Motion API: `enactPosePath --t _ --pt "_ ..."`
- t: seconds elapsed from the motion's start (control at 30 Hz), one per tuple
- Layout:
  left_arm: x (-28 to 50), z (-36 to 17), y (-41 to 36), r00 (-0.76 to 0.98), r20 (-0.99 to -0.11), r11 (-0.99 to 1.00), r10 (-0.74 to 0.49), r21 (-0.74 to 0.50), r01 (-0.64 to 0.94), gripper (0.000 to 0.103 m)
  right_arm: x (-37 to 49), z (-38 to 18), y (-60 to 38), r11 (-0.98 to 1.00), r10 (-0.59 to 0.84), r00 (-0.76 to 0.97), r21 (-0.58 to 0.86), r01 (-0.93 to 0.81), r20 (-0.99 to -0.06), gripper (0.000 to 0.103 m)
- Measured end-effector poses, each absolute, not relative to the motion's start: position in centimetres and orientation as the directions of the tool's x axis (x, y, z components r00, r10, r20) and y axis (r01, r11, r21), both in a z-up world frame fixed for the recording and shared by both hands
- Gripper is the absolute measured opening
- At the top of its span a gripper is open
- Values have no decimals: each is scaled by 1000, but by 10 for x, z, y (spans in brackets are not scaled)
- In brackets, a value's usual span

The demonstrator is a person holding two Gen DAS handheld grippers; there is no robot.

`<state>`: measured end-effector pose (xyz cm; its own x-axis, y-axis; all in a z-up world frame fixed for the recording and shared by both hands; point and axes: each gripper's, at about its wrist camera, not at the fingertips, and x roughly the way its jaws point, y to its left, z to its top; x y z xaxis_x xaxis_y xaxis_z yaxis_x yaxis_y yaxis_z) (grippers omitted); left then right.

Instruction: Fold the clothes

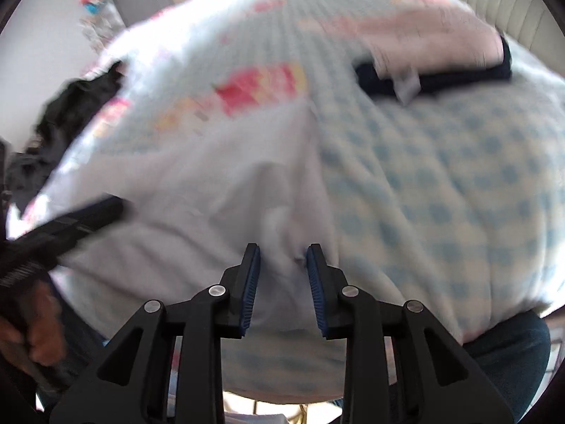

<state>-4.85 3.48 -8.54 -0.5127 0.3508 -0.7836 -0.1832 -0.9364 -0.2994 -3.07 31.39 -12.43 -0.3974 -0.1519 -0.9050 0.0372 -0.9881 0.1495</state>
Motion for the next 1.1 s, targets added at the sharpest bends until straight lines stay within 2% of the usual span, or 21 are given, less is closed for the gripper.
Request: enactPosePath --t 0.07,0.2,0.33,0.47,0.53,0.63,0.7,0.77,0.8,0.83,0.97,1.03,1.1 --pt "-47 -83 4 -536 -767 -932 352 -338 -127 45 -30 -126 330 -981 -178 -394 193 2 -902 28" --pt "-48 -80 -48 -572 -763 -937 301 -348 -29 45 -26 -110 348 -997 -57 -437 77 -30 -898 32" --pt "-60 -82 -71 -553 -775 -935 306 -355 -21 46 -40 -80 350 -992 -122 -473 110 54 -873 33" --pt "-65 -83 -69 -539 -784 -943 308 -327 -64 47 -60 -62 317 -987 -131 -508 63 150 -852 36" --pt "-67 -90 -67 -528 -795 -948 299 -311 -68 47 -73 -71 297 -976 -170 -477 81 201 -862 37" --pt "-80 -107 -67 -480 -826 -953 295 -292 -83 47 -85 -90 275 -970 -127 -425 23 241 -896 37" --pt "-88 -108 -68 -477 -837 -963 268 -249 -105 47 -94 -97 273 -968 -137 -418 33 247 -898 39" --pt "-95 -100 -80 -498 -839 -975 219 -209 -75 47 -103 -104 282 -976 -125 -411 36 216 -903 40" --pt "-97 -95 -89 -506 -839 -977 201 -209 -41 47 -104 -105 289 -982 -104 -408 30 185 -907 50" --pt "-95 -91 -95 -514 -831 -971 213 -238 -18 47 -105 -106 296 -989 -79 -404 20 148 -911 54" --pt "-78 -77 -106 -543 -780 -926 311 -378 14 47 -93 -92 320 -998 -44 -424 17 67 -905 55" --pt "-66 -75 -78 -534 -797 -953 283 -296 -64 47 -82 -83 322 -996 -69 -440 37 81 -895 55" --pt "-56 -80 -58 -519 -803 -954 292 -283 -98 47 -71 -79 321 -992 -118 -438 84 98 -891 55"
